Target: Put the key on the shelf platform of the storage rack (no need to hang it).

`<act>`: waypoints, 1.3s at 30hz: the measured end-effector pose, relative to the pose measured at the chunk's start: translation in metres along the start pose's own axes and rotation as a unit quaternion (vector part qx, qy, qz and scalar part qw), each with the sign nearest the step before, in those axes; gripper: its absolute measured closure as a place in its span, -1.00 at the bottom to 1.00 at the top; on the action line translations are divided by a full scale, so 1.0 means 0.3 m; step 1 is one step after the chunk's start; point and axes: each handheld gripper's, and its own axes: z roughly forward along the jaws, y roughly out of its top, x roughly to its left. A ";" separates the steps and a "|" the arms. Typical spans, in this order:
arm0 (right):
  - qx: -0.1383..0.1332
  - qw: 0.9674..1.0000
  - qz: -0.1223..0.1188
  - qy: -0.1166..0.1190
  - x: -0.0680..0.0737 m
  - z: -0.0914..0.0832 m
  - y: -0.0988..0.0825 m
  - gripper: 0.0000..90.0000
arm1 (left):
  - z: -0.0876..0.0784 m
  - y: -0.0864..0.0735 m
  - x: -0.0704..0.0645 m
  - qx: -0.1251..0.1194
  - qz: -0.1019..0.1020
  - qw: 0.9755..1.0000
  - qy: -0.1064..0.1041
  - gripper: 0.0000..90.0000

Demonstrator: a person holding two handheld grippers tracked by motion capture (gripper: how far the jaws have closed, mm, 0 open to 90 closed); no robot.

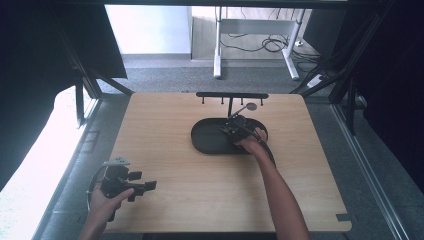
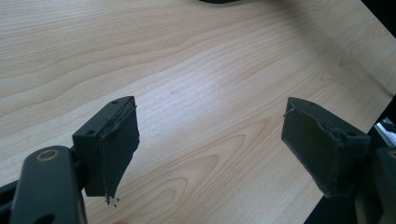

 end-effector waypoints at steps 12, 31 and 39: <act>-0.037 0.998 -0.020 0.045 0.029 -0.127 -0.022 -0.13 | 0.002 0.003 -0.012 -0.001 0.006 1.000 -0.002 -0.57; -0.093 0.991 -0.037 0.087 0.060 -0.299 -0.262 -0.17 | 0.017 0.005 -0.034 0.000 0.014 1.000 -0.003 -0.56; -0.101 0.990 -0.036 0.091 0.082 -0.325 -0.384 -0.17 | 0.021 0.004 -0.034 0.003 0.015 1.000 -0.003 -0.56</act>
